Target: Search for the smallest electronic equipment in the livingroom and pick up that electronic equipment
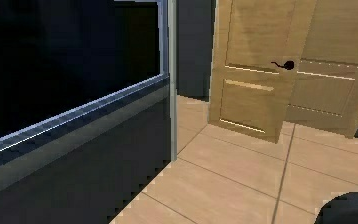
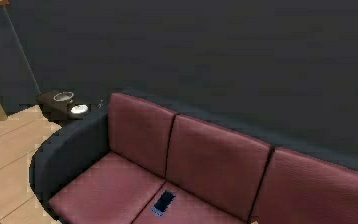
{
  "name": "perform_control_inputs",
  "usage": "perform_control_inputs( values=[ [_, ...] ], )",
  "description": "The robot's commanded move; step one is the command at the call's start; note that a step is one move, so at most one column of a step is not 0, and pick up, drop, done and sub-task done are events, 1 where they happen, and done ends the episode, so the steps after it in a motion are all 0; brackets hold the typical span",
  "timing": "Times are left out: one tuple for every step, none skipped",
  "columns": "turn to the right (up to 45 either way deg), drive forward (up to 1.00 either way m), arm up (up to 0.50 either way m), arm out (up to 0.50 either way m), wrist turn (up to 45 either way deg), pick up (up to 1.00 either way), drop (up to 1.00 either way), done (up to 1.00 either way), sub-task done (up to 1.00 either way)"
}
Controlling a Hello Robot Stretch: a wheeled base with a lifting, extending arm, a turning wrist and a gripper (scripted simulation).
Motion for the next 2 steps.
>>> perform_control_inputs(
  values=[
    [0.0,0.0,0.42,0.0,0.0,0.0,0.0,0.0,0.0],
    [0.0,0.0,0.0,0.38,0.0,0.0,0.0,0.0,0.0]
  ],
)
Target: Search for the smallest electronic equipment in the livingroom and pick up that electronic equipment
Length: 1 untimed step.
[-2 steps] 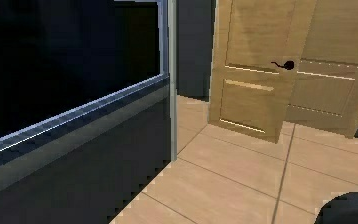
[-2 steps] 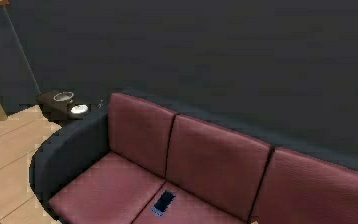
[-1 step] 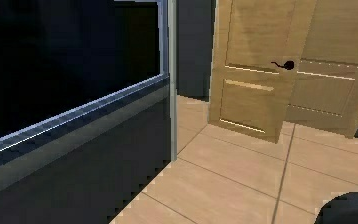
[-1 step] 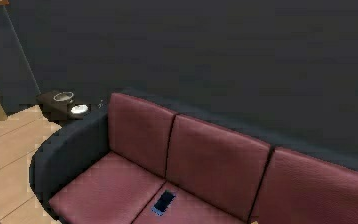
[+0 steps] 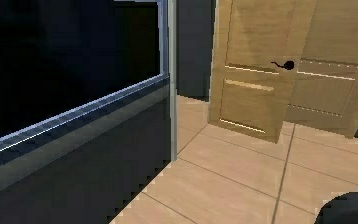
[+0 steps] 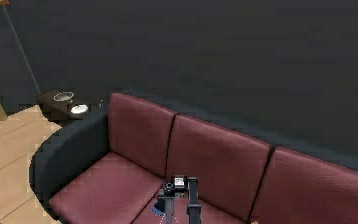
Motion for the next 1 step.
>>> perform_control_inputs(
  values=[
    [0.0,0.0,0.0,0.0,45.0,0.0,0.0,0.0,0.0]
  ],
)
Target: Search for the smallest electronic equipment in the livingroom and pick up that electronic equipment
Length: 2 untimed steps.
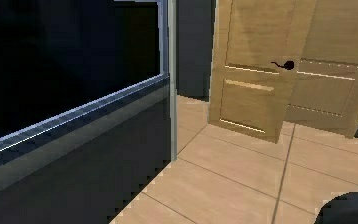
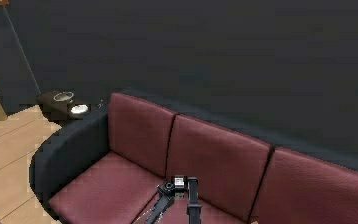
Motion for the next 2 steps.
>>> perform_control_inputs(
  values=[
    [0.0,0.0,0.0,0.0,45.0,0.0,0.0,0.0,0.0],
    [0.0,0.0,0.0,0.0,45.0,0.0,0.0,0.0,0.0]
  ],
)
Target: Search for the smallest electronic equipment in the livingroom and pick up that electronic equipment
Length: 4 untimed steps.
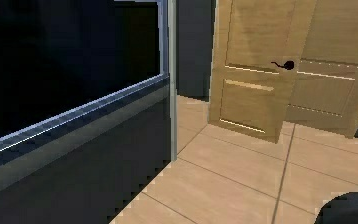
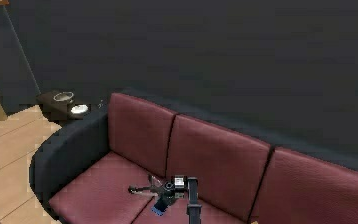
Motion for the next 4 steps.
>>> perform_control_inputs(
  values=[
    [0.0,0.0,0.0,0.0,24.0,0.0,0.0,0.0,0.0],
    [0.0,0.0,-0.3,0.0,0.0,0.0,0.0,0.0,0.0],
    [0.0,0.0,0.0,0.0,0.0,1.0,0.0,0.0,0.0],
    [0.0,0.0,0.1,0.0,0.0,0.0,0.0,0.0,0.0]
  ],
)
